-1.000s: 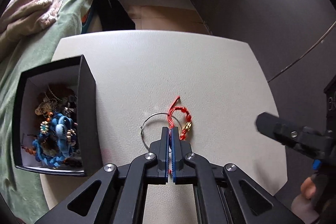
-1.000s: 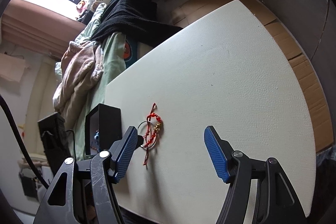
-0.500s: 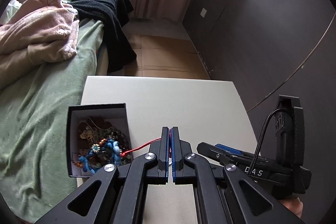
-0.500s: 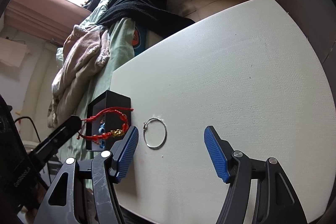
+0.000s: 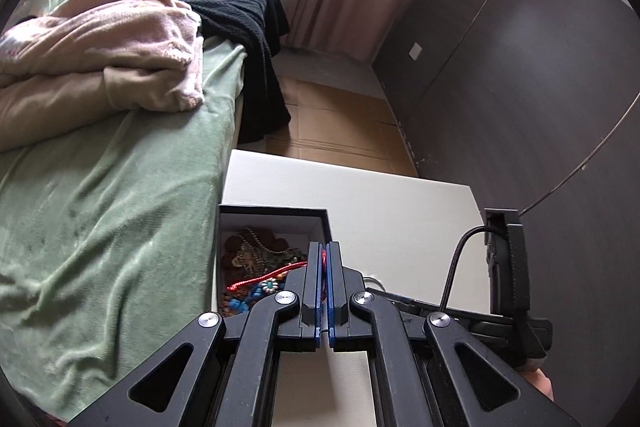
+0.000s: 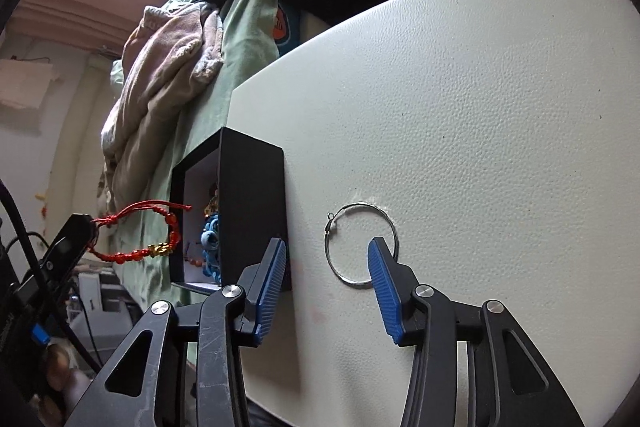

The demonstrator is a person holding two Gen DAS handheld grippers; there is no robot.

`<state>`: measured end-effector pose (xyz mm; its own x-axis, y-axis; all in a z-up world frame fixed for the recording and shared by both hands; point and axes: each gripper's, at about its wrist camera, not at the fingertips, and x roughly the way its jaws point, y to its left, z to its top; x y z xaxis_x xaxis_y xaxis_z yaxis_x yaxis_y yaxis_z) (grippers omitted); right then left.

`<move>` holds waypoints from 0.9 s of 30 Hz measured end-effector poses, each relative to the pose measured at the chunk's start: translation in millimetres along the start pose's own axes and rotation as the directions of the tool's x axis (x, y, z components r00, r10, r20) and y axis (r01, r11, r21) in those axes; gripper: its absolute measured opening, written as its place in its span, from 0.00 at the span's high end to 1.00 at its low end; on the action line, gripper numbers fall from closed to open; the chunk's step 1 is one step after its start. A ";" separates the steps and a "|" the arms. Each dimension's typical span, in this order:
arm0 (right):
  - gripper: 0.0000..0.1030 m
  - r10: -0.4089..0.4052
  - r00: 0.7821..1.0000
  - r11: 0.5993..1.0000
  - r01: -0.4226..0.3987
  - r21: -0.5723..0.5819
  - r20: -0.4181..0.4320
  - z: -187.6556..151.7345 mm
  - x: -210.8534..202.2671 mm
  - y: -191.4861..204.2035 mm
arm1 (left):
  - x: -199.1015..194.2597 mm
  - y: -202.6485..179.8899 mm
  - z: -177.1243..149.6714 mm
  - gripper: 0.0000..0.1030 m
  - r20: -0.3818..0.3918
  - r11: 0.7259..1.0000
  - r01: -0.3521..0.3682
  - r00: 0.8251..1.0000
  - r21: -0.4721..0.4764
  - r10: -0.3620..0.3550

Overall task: Organize jewelry
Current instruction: 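Grasp the silver hoop left on the table with the right tool, then lower the silver hoop into the black box and open the right tool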

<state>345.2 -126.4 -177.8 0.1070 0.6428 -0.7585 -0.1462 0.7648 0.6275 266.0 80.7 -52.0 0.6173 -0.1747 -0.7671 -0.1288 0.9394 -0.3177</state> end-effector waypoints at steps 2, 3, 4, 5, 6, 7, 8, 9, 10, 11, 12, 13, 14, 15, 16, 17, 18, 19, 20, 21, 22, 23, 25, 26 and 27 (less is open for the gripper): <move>0.56 -0.001 1.000 1.000 0.002 0.016 -0.028 -0.6 7.8 -1.5 | -0.5 6.9 -1.0 0.99 -0.001 1.000 0.008 1.000 -0.010 -0.008; 0.56 -0.011 0.999 1.000 0.012 0.024 -0.039 -1.2 10.7 -3.0 | 0.0 9.8 -1.3 0.99 -0.002 1.000 0.011 1.000 -0.015 -0.011; 0.56 -0.010 0.999 1.000 0.011 0.027 -0.033 -2.1 10.1 -3.2 | 0.5 13.2 -1.4 0.99 -0.003 1.000 0.014 1.000 -0.020 -0.014; 0.56 -0.030 0.999 0.999 0.031 0.024 -0.029 -2.5 8.5 -2.9 | 1.0 16.3 -1.8 0.99 -0.004 1.000 0.017 1.000 -0.025 -0.017; 0.56 -0.058 0.998 0.998 0.059 0.015 -0.017 -3.0 5.3 -2.9 | 1.6 19.4 -1.8 0.99 -0.006 0.999 0.020 1.000 -0.029 -0.020; 0.56 -0.111 0.994 0.994 0.111 0.000 0.005 -3.7 1.1 -2.1 | 2.4 22.3 -1.9 0.99 -0.008 0.999 0.023 1.000 -0.033 -0.023; 0.56 -0.182 0.983 0.983 0.182 -0.016 0.029 -4.0 -3.2 -0.8 | 3.1 25.0 -2.1 0.99 -0.010 0.999 0.026 1.000 -0.036 -0.026; 0.56 -0.262 0.963 0.964 0.264 -0.030 0.056 -4.0 -7.5 0.3 | 3.6 27.1 -2.1 0.99 -0.010 0.999 0.028 1.000 -0.038 -0.028; 0.56 -0.343 0.936 0.937 0.347 -0.039 0.082 -4.3 -11.4 0.3 | 4.0 29.6 -1.9 0.99 -0.011 0.999 0.029 0.999 -0.042 -0.030; 0.56 -0.406 0.908 0.910 0.412 -0.041 0.103 -4.6 -14.8 -0.8 | 4.8 32.0 -1.6 0.99 -0.012 0.998 0.031 0.999 -0.045 -0.032; 0.56 -0.426 0.898 0.901 0.432 -0.039 0.110 -4.6 -17.1 -3.0 | 5.3 34.5 -1.4 0.99 -0.012 0.998 0.033 0.999 -0.049 -0.034; 0.56 -0.418 0.903 0.905 0.423 -0.036 0.104 -3.4 -18.8 -5.4 | 5.7 37.0 -1.1 0.99 -0.013 0.998 0.035 0.999 -0.053 -0.036; 0.56 -0.405 0.909 0.912 0.410 -0.035 0.097 -3.0 -19.2 -6.8 | 5.7 38.9 -1.2 0.99 -0.013 0.998 0.036 0.999 -0.056 -0.037; 0.56 -0.406 0.909 0.911 0.411 -0.040 0.097 -3.2 -19.5 -6.6 | 5.8 40.7 -1.1 0.99 -0.013 0.998 0.037 0.999 -0.059 -0.038; 0.56 -0.417 0.903 0.904 0.424 -0.050 0.101 -3.4 -19.4 -6.1 | 5.6 42.2 -1.2 0.99 -0.013 0.997 0.038 0.999 -0.061 -0.039; 0.56 -0.433 0.895 0.895 0.441 -0.065 0.104 -3.2 -17.0 -4.1 | 5.5 43.5 -1.3 0.99 -0.014 0.997 0.039 0.999 -0.062 -0.040; 0.56 -0.448 0.887 0.886 0.457 -0.078 0.111 -4.0 -15.5 -2.0 | 5.6 44.3 -1.5 0.99 -0.014 0.997 0.040 0.999 -0.062 -0.041; 0.56 -0.463 0.878 0.876 0.474 -0.092 0.117 -3.7 -12.9 1.0 | 5.8 44.7 -1.7 0.99 -0.015 0.997 0.040 0.999 -0.062 -0.041; 0.56 -0.483 0.867 0.862 0.496 -0.104 0.125 -4.5 -11.1 3.1 | 5.8 44.4 -2.2 0.99 -0.015 0.997 0.040 0.999 -0.062 -0.041; 0.56 -0.498 0.858 0.853 0.511 -0.105 0.130 -5.6 -10.2 4.5 | 6.2 43.9 -2.3 0.99 -0.017 0.997 0.040 0.999 -0.061 -0.041; 0.60 -0.511 0.849 0.845 0.525 -0.106 0.136 -6.0 -9.5 5.7 | 7.1 43.0 -2.4 0.99 -0.019 0.997 0.040 0.999 -0.059 -0.041; 0.72 -0.533 0.834 0.827 0.549 -0.118 0.145 -6.6 -8.0 8.0 | 8.4 42.1 -2.1 0.99 -0.022 0.998 0.040 0.999 -0.056 -0.042; 0.85 -0.570 0.805 0.795 0.591 -0.139 0.165 -8.5 -5.8 13.3 | 10.9 39.6 -1.5 0.99 -0.026 0.998 0.040 0.999 -0.052 -0.041; 0.95 -0.561 0.812 0.801 0.581 -0.141 0.162 -9.1 -6.4 13.4 | 11.8 38.4 -1.1 0.99 -0.027 0.998 0.039 0.999 -0.051 -0.041; 0.96 -0.558 0.814 0.802 0.579 -0.146 0.159 -8.9 -6.5 14.6 | 13.0 38.0 -0.4 0.99 -0.027 0.998 0.039 0.999 -0.052 -0.040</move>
<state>333.6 -119.8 -165.3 0.3251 0.1033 -0.9400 -0.1989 0.9793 0.0388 268.9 114.0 -74.3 0.6006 -0.2202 -0.7686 -0.1448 0.9154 -0.3755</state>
